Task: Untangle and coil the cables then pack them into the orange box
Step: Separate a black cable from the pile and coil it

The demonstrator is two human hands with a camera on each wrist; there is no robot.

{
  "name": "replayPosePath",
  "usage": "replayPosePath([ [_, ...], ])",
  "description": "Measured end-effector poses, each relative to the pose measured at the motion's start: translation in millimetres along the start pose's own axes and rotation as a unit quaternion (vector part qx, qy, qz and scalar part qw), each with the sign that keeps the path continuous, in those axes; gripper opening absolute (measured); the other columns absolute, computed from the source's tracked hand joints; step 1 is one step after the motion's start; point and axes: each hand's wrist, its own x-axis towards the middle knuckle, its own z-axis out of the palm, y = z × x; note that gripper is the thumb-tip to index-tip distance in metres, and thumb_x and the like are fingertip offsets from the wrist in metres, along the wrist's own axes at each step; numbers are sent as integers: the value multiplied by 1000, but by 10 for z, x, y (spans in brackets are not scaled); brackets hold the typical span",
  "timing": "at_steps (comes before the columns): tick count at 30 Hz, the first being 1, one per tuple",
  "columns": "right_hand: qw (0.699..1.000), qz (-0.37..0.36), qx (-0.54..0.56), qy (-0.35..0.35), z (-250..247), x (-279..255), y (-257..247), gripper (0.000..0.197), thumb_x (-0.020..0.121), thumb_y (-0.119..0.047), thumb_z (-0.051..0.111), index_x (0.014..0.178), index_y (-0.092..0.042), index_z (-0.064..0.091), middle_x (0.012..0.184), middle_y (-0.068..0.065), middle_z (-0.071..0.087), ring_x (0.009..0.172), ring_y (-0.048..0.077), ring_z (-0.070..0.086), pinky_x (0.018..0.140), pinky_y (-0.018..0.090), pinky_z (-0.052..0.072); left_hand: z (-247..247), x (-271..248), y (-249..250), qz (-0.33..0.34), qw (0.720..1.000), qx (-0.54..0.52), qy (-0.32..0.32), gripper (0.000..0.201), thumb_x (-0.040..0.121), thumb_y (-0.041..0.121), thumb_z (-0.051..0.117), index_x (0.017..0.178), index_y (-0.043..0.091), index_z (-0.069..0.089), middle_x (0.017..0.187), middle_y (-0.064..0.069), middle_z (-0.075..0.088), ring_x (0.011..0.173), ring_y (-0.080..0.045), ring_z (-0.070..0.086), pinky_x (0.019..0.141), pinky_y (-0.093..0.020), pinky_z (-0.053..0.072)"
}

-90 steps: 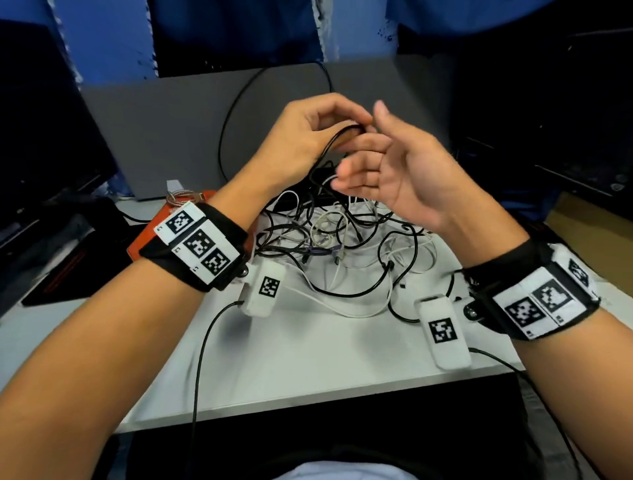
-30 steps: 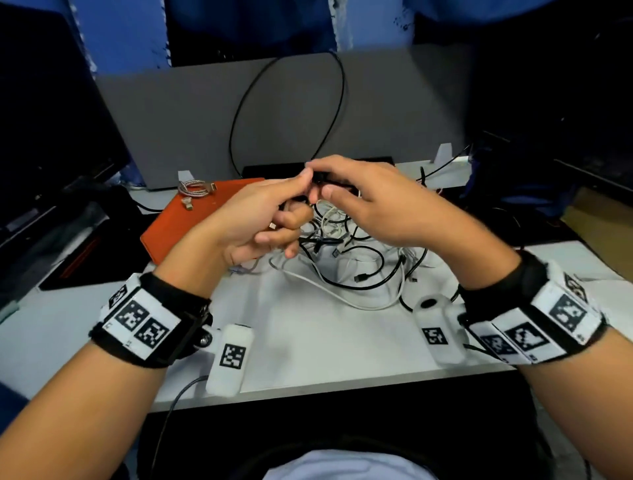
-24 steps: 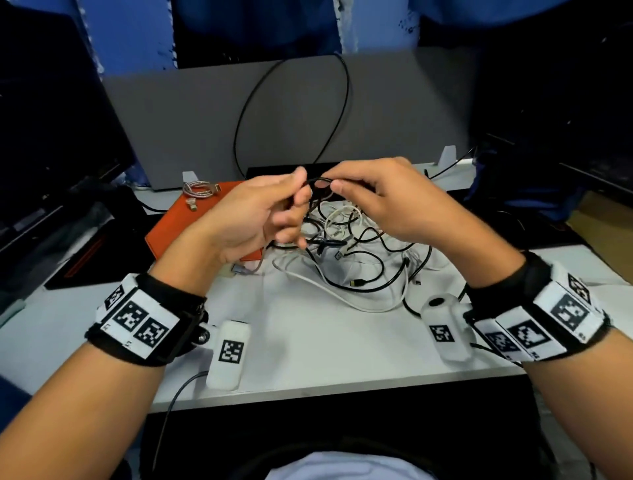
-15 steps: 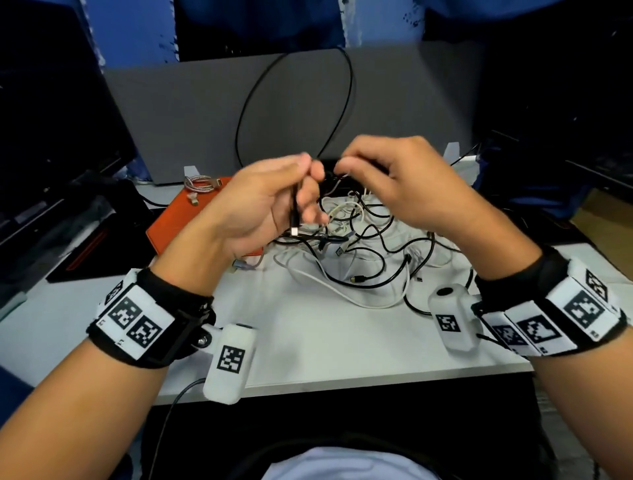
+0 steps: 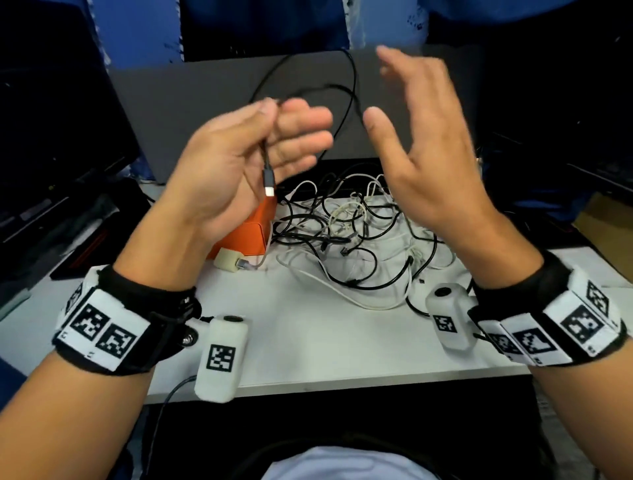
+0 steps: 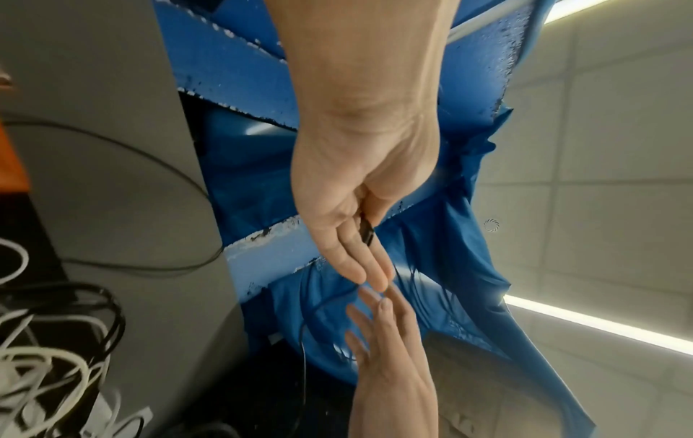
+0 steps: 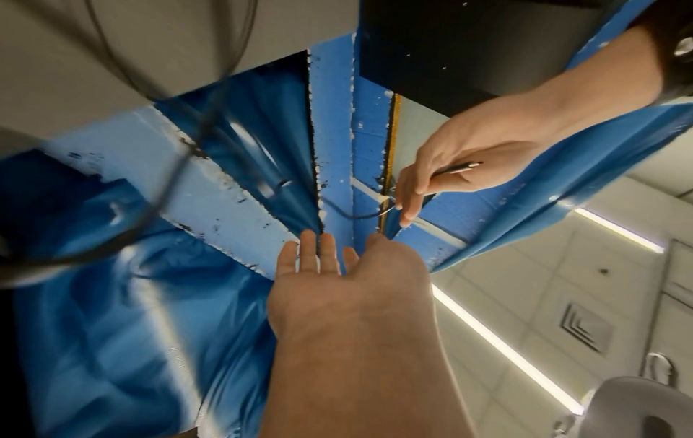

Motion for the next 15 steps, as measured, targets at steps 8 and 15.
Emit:
replayPosePath([
  [8, 985, 26, 113, -130, 102, -80, 74, 40, 107, -7, 47, 140, -23, 62, 78, -29, 61, 69, -4, 58, 72, 16, 45, 205, -103, -193, -145, 958, -202, -141, 23, 105, 23, 35, 95, 14, 54, 44, 6, 49, 47, -7, 60, 70, -29, 59],
  [15, 932, 62, -4, -357, 102, -93, 85, 32, 109, -34, 46, 139, -35, 58, 60, -30, 50, 63, 0, 49, 75, 28, 47, 178, 22, -224, 24, 985, -169, -15, 36, 112, 20, 29, 128, 6, 58, 89, 4, 76, 95, -14, 75, 86, -29, 57],
])
